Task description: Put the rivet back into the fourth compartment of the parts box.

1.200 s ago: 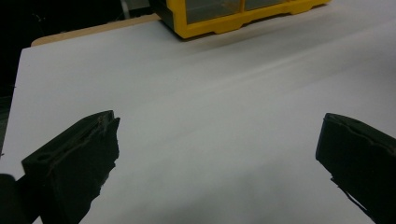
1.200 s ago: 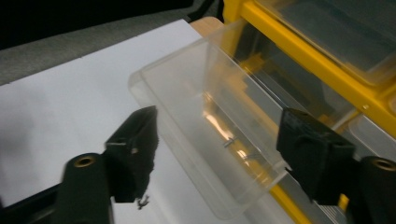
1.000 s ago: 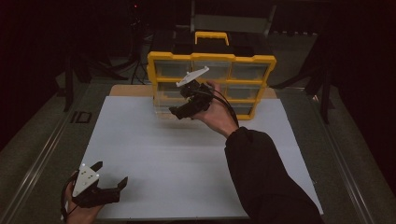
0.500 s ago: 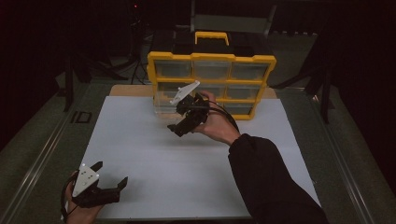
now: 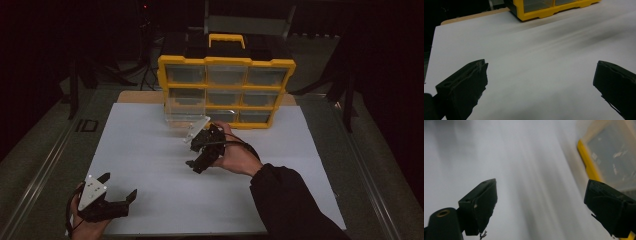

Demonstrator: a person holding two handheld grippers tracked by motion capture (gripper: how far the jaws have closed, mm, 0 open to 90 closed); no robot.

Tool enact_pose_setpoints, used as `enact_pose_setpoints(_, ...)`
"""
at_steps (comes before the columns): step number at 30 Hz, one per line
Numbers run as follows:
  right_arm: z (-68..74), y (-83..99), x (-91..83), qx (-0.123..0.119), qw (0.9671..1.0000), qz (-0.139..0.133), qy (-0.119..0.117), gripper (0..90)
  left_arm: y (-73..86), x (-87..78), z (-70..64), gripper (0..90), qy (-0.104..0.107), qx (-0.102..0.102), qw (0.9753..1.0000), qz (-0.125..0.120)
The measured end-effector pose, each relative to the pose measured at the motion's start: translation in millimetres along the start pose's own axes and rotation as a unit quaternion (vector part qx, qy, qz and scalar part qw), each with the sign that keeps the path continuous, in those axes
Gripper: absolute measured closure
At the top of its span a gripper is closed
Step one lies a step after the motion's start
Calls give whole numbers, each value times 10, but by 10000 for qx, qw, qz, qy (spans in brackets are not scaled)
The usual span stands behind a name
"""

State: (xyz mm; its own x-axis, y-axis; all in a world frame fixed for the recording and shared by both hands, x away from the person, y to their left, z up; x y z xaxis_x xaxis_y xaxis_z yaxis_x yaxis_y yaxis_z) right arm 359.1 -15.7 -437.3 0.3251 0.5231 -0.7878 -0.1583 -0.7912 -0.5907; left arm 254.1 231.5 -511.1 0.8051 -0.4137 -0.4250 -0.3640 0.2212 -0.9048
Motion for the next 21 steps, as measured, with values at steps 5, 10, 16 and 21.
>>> enact_pose_setpoints(5,65,197,4,138,9999,27,-77,113,-3,-7,7,0,-8,-17,10000,-29)
enact_pose_setpoints(10,86,619,-18,422,9991,64,-40,112,-4,0,5,0,-23,-12,10000,-15)
enact_pose_setpoints(16,40,1054,-129,902,9958,-6,144,113,-4,1,5,0,-23,-18,10000,-14)
enact_pose_setpoints(21,20,1444,-248,1403,9894,-64,366,113,-6,-1,2,0,-28,-4,10000,-15)
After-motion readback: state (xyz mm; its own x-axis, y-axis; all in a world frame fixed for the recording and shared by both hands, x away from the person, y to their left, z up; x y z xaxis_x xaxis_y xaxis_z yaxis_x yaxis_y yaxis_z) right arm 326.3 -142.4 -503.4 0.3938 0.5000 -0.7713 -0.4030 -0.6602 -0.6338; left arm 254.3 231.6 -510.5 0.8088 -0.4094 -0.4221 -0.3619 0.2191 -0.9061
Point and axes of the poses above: each handheld gripper's, and its own axes: x roughly forward along the jaws, y roughly out of its underside, z roughly to its left, the point moved 7 cm from there along x, roughly forward along the jaws, and after that the axes turned 3 degrees about -z, right-handed, at the moved point
